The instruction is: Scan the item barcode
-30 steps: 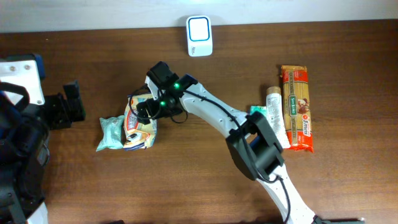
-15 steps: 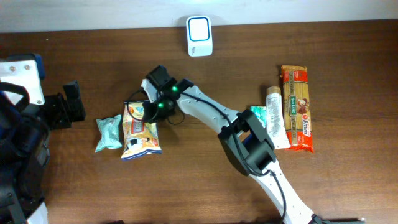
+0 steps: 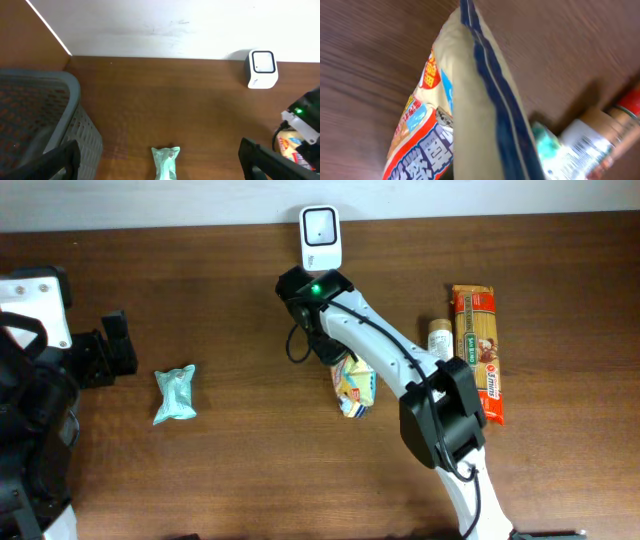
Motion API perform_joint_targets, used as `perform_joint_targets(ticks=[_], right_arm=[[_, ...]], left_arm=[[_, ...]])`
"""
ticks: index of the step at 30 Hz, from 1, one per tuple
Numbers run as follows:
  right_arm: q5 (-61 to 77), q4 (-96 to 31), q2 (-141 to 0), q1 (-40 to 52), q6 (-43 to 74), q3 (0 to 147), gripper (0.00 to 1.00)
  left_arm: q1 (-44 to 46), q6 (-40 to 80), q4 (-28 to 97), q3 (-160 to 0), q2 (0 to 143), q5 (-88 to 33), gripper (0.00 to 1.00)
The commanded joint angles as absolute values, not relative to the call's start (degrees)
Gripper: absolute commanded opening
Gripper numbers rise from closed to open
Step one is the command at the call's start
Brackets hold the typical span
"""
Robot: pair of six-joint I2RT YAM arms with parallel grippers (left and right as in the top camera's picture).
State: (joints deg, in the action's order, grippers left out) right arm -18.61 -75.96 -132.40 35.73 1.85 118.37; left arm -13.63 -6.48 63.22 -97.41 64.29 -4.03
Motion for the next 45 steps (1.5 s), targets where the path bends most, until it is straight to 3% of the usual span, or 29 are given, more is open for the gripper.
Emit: perform_joint_targets(ticks=[1, 2, 5, 8, 11, 13, 14, 15, 18, 21, 26, 29, 30, 31, 33, 37, 41, 45], right_arm=[[-7.92, -71.55, -132.90, 38.22, 1.91, 118.41, 0.39], [-3.20, -69.38, -132.90, 39.77, 1.91, 118.41, 0.53], [7.35, -65.30, -132.90, 45.65, 1.93, 118.41, 0.80], [2.28, -64.90, -132.88, 46.33, 2.33, 118.41, 0.84], [1.74, -69.47, -132.44, 40.03, 1.67, 121.05, 0.87], [5.48, -72.90, -132.40, 36.27, 0.71, 124.20, 0.88], [13.61, -76.95, -132.38, 32.05, -2.26, 126.61, 0.88], [19.57, -80.42, -132.44, 28.51, -4.91, 126.63, 0.94], [29.12, -82.76, -132.84, 23.05, -13.58, 119.63, 0.99], [37.21, -75.26, -132.84, 22.22, -17.82, 107.77, 1.00], [42.94, -73.03, -132.84, 25.34, -23.66, 104.14, 0.99], [42.89, -71.22, -132.84, 28.51, -26.59, 98.74, 0.88], [42.92, -69.52, -132.84, 28.86, -26.57, 96.82, 0.61], [42.92, -69.17, -132.84, 28.77, -26.55, 96.79, 0.41], [42.96, -68.51, -132.84, 28.49, -26.55, 96.82, 0.17], [45.54, -71.26, -132.60, 25.82, -26.57, 101.32, 0.04], [40.56, -77.03, -129.99, 23.55, -24.53, 115.35, 0.04], [-8.51, -76.99, -128.51, 28.45, -0.78, 121.36, 0.04]], left_arm=[[-13.82, -7.42, 63.16, -97.76, 64.31, -3.62, 0.99], [-13.82, -7.42, 63.16, -97.76, 64.31, -3.62, 0.99], [-13.82, -7.42, 63.57, -97.76, 64.31, -3.62, 0.99], [-13.82, -7.42, 66.28, -97.76, 64.31, -3.62, 0.99], [-13.82, -7.42, 71.99, -97.76, 64.31, -3.62, 0.99], [-13.82, -7.42, 75.35, -97.76, 64.31, -3.62, 0.99], [-13.82, -7.42, 78.81, -97.76, 64.31, -3.62, 0.99], [-13.82, -7.42, 81.67, -97.76, 64.31, -3.62, 0.99], [-13.82, -7.42, 86.39, -97.76, 64.31, -3.64, 0.99], [-13.82, -7.42, 86.43, -97.76, 64.31, -3.64, 0.99], [-13.82, -7.42, 86.41, -97.76, 64.31, -3.62, 0.99], [-13.82, -7.42, 86.41, -97.76, 64.31, -3.64, 0.99], [-13.82, -7.42, 86.43, -97.76, 64.31, -3.64, 0.99], [-13.82, -7.42, 86.43, -97.76, 64.31, -3.62, 0.99], [-13.82, -7.42, 86.43, -97.76, 64.31, -3.62, 0.99], [-13.82, -7.42, 86.41, -97.76, 64.31, -3.64, 0.99], [-13.82, -7.42, 86.41, -97.76, 64.31, -3.62, 0.99], [-13.82, -7.42, 86.43, -97.76, 64.31, -3.62, 0.99]])
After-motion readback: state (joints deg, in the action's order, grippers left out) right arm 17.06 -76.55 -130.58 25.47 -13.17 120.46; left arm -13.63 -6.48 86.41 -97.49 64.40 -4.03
